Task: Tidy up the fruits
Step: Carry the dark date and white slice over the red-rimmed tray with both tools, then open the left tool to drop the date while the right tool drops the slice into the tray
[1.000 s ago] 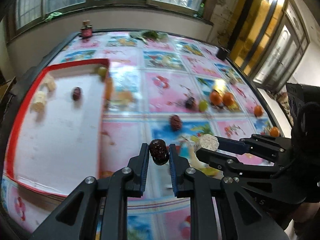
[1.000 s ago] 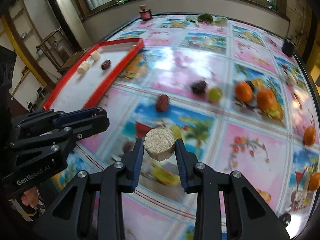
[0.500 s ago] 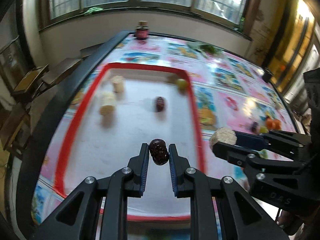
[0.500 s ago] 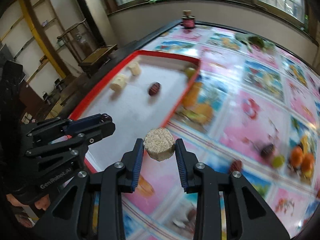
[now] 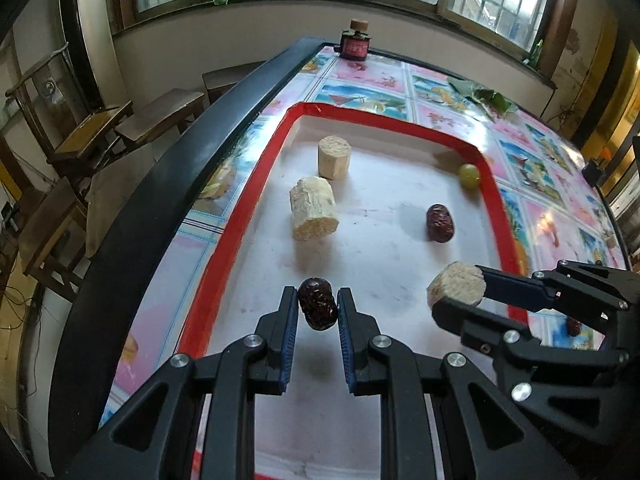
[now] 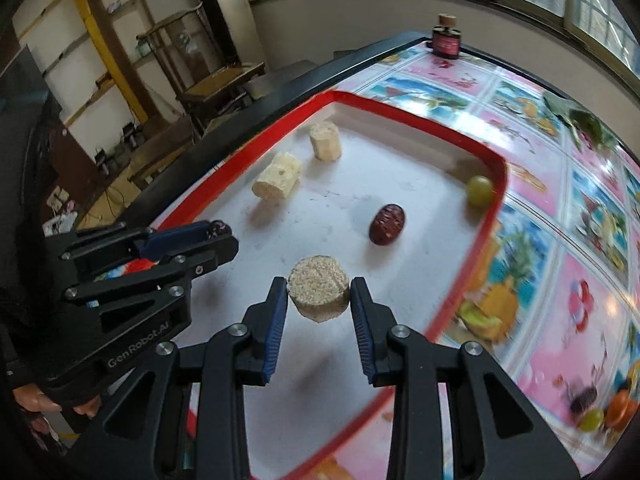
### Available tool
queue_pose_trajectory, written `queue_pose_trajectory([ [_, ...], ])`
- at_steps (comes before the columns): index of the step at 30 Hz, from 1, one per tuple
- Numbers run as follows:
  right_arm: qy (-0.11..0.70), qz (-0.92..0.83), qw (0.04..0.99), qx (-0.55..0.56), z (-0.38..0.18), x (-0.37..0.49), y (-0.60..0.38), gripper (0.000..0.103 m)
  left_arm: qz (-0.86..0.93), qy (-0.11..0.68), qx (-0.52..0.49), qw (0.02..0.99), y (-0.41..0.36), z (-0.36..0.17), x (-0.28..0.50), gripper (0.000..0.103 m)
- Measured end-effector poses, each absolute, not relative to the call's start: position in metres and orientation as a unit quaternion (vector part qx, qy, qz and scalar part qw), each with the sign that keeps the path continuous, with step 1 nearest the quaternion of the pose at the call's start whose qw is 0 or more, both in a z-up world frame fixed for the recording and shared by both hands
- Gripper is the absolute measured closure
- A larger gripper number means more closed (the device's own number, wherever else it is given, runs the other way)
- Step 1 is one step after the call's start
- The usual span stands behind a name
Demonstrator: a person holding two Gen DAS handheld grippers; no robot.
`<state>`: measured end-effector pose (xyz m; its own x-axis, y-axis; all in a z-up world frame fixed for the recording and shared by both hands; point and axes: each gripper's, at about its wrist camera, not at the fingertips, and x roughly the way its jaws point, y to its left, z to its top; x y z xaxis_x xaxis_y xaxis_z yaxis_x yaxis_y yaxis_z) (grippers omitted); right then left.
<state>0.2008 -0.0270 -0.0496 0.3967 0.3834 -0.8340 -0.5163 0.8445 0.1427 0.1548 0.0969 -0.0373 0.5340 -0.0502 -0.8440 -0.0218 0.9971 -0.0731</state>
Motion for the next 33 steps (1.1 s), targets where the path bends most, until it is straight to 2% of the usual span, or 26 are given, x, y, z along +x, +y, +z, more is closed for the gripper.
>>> queue_pose_trajectory([
  [12,0.488,0.259,0.829,-0.078,-0.064,0.207,-0.025,0.069,-0.004,0.497,-0.026,0.868,0.098,-0.048,0.161,0.083],
  [16,0.487,0.256,0.831,-0.085,-0.063,0.205,-0.023,0.069,-0.006,0.5,-0.022,0.866,0.096,-0.047,0.16,0.075],
  [24,0.495,0.239,0.832,-0.071,-0.06,0.203,-0.035,0.068,0.01,0.483,-0.013,0.876,0.094,-0.035,0.146,0.047],
  [33,0.483,0.225,0.846,-0.019,-0.039,0.186,-0.066,0.068,0.002,0.46,-0.018,0.888,0.081,-0.018,0.128,0.045],
])
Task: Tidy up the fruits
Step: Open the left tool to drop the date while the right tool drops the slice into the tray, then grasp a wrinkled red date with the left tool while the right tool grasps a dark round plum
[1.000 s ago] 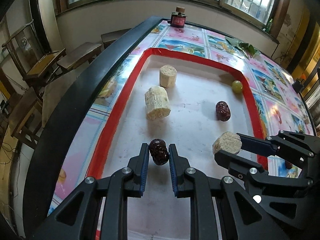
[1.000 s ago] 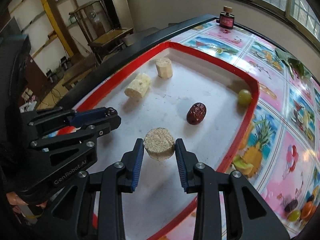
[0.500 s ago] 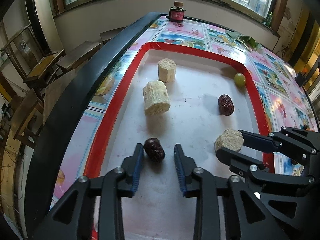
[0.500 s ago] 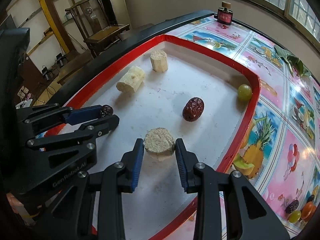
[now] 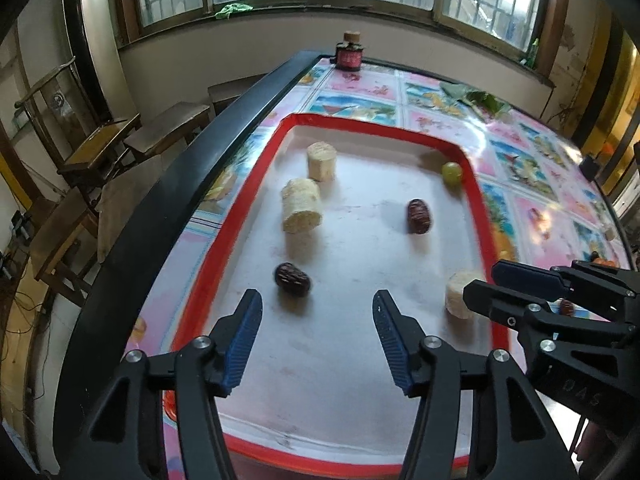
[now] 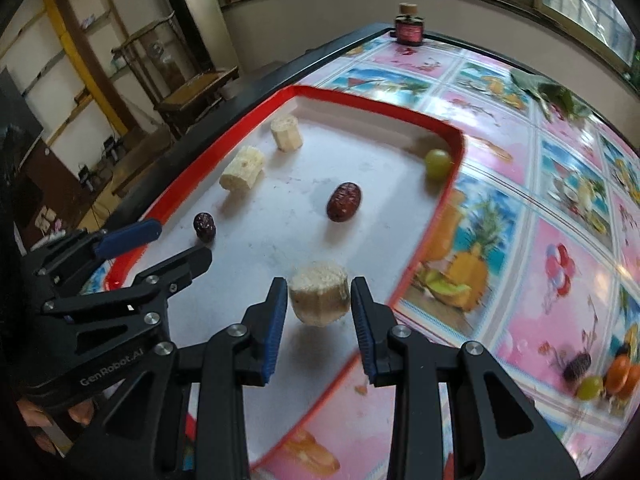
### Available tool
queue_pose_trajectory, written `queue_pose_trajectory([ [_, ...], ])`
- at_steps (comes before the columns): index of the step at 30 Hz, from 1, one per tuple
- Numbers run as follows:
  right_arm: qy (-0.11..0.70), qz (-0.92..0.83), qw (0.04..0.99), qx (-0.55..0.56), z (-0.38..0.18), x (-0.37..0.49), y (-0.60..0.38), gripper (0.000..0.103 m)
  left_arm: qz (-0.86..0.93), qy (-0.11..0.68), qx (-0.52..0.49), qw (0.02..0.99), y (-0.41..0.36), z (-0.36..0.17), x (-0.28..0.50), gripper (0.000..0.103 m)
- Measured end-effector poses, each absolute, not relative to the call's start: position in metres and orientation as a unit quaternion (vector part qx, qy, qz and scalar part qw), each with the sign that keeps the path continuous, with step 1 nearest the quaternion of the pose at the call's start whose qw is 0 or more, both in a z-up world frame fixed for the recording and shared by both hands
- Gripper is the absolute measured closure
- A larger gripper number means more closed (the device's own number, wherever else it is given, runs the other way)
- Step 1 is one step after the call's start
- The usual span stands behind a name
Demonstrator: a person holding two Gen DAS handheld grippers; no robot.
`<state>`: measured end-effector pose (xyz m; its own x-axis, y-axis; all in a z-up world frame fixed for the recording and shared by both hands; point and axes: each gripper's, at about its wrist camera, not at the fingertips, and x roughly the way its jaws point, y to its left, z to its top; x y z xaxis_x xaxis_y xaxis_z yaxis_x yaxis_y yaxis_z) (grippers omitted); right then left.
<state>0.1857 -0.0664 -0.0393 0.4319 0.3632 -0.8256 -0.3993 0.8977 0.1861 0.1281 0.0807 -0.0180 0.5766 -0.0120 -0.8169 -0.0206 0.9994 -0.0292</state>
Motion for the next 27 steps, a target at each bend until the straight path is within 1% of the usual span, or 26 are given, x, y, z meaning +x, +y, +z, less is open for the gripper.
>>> queue_pose_trajectory([
  [9,0.473,0.213,0.855,0.002,-0.023,0.162,-0.099,0.068,-0.015,0.45,0.002,0.893,0.052,-0.008,0.111,0.045],
  [13,0.475,0.209,0.855,0.016,-0.021,0.145,-0.121,0.068,-0.033,0.444,-0.006,0.895,0.037,-0.001,0.099,0.045],
  [21,0.489,0.193,0.849,0.047,-0.032,0.098,-0.175,0.067,-0.092,0.438,0.0,0.894,-0.014,0.009,0.076,0.045],
  [27,0.489,0.153,0.856,0.066,-0.039,0.067,-0.222,0.068,-0.132,0.446,0.022,0.885,-0.058,0.004,0.066,0.044],
])
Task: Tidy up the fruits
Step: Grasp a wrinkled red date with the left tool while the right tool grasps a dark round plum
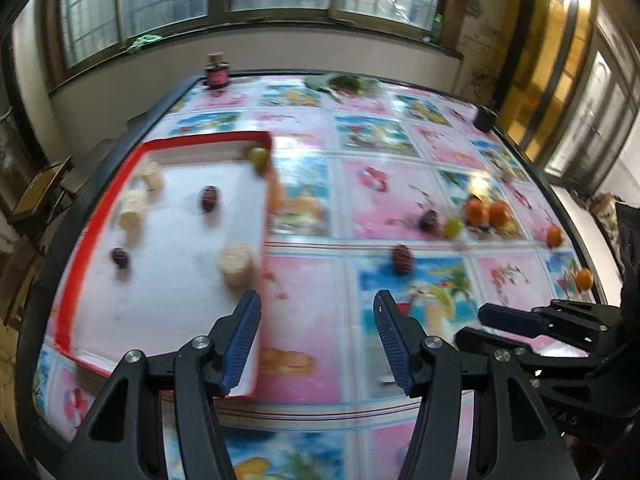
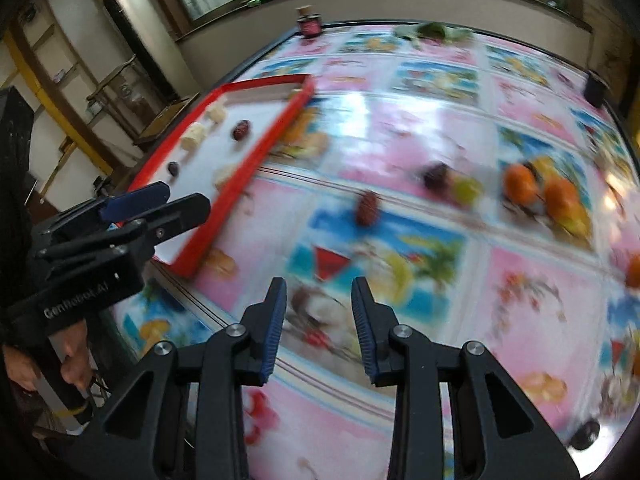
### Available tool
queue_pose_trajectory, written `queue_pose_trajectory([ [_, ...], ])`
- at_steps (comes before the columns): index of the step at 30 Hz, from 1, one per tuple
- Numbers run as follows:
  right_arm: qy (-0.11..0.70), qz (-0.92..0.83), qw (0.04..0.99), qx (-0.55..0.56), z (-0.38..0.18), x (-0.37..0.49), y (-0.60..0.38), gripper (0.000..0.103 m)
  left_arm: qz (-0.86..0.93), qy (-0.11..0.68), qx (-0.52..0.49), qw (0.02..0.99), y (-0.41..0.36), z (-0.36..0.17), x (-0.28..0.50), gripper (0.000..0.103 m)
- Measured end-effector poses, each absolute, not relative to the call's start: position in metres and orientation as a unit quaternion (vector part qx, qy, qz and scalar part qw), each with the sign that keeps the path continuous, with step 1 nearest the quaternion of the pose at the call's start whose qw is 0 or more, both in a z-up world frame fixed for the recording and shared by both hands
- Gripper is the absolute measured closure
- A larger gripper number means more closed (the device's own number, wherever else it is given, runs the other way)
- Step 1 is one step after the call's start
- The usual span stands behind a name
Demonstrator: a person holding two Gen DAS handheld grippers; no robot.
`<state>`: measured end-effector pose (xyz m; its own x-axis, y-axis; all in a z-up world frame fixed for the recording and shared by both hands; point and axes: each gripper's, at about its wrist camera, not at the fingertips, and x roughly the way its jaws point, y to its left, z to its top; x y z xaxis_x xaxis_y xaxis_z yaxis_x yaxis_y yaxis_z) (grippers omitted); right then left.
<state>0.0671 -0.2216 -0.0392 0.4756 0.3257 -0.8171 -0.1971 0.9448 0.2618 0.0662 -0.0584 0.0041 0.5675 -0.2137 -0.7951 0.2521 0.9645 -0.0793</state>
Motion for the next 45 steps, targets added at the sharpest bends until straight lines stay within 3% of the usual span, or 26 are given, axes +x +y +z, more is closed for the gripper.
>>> queue_pose_trajectory([
  [10,0.466,0.025,0.878,0.109,-0.032,0.009,-0.346,0.068,-0.174,0.46,0.051,0.869,-0.123,-0.012,0.065,0.044],
  [14,0.475,-0.01,0.873,0.115,-0.039,-0.017,-0.385,0.057,-0.17,0.467,0.055,0.866,-0.135,-0.02,0.067,0.044],
  [25,0.487,-0.016,0.872,0.056,-0.058,-0.025,-0.395,0.057,-0.159,0.47,0.055,0.866,-0.133,-0.026,0.076,0.044],
  [29,0.48,-0.02,0.876,0.042,-0.06,-0.026,-0.398,0.069,-0.145,0.482,0.037,0.863,-0.126,-0.029,0.09,0.044],
  [37,0.487,-0.025,0.87,0.074,-0.071,-0.025,-0.413,0.07,-0.133,0.492,0.03,0.86,-0.137,-0.04,0.115,0.045],
  [38,0.487,-0.024,0.87,0.073,-0.071,-0.025,-0.412,0.071,-0.131,0.497,0.032,0.857,-0.139,-0.043,0.117,0.047],
  [39,0.487,-0.024,0.87,0.072,-0.071,-0.025,-0.412,0.071,-0.132,0.506,0.033,0.852,-0.141,-0.047,0.12,0.056],
  [44,0.483,-0.024,0.872,0.074,-0.071,-0.026,-0.413,0.074,-0.132,0.509,0.039,0.85,-0.145,-0.052,0.118,0.084],
  [45,0.481,-0.024,0.873,0.077,-0.071,-0.026,-0.413,0.075,-0.132,0.506,0.038,0.851,-0.145,-0.051,0.118,0.084],
])
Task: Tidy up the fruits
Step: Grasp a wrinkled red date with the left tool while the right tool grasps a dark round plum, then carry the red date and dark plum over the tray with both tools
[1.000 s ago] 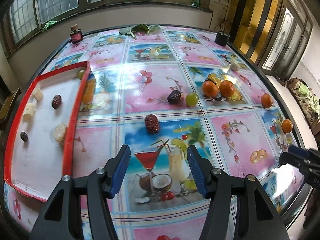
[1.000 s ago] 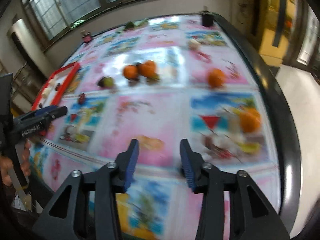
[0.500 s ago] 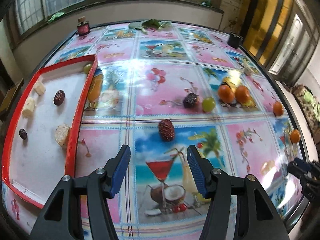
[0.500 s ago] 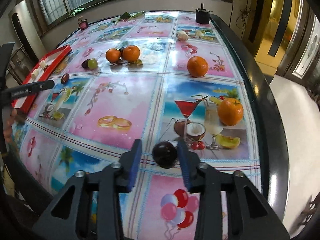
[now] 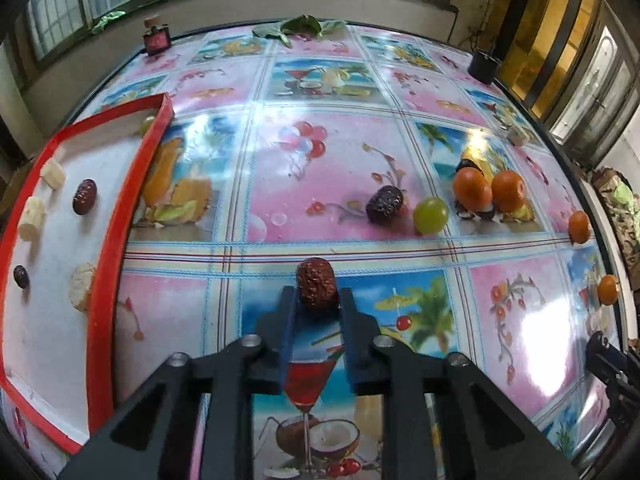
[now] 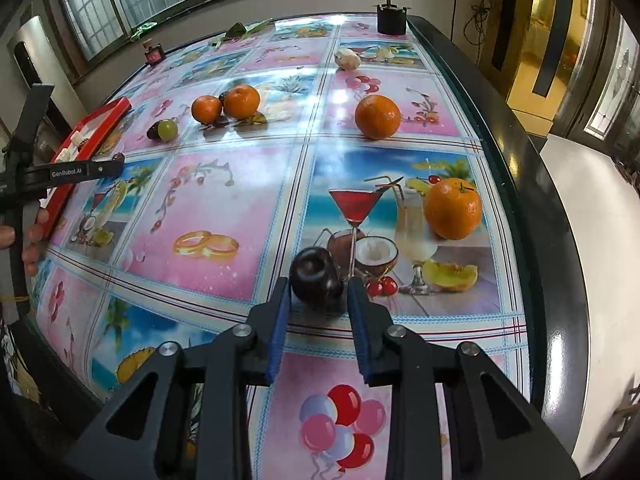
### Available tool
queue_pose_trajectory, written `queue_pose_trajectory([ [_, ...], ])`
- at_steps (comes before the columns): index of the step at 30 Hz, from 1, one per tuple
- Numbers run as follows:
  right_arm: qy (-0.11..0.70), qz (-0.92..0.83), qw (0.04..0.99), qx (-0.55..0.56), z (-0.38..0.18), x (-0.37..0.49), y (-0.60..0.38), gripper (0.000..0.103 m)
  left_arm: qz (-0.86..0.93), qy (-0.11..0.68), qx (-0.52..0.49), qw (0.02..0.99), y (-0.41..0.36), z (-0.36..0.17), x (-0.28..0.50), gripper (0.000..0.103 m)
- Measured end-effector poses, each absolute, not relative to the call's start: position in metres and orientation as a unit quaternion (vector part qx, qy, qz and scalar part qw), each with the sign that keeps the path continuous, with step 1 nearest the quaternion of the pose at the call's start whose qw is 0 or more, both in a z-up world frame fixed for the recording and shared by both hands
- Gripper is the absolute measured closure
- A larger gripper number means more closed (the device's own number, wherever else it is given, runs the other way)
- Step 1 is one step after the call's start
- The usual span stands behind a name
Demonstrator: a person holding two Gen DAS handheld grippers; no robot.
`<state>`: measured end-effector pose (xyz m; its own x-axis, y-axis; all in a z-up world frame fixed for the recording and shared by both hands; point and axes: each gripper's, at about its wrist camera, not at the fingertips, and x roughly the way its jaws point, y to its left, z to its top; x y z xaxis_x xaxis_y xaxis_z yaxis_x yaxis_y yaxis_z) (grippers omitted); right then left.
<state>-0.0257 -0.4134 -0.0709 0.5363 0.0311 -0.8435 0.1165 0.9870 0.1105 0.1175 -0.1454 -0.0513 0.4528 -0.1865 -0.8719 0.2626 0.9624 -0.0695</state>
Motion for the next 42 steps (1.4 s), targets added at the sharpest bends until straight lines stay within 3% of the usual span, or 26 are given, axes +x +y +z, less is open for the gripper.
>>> queue_pose_trajectory([
  [18,0.47,-0.029,0.877,0.096,-0.064,-0.005,-0.408,0.077,-0.151,0.498,0.017,0.854,-0.14,-0.05,0.114,0.084],
  [42,0.476,0.064,0.875,0.061,-0.053,0.02,-0.316,0.077,-0.184,0.478,-0.003,0.859,-0.1,-0.021,0.066,0.084],
])
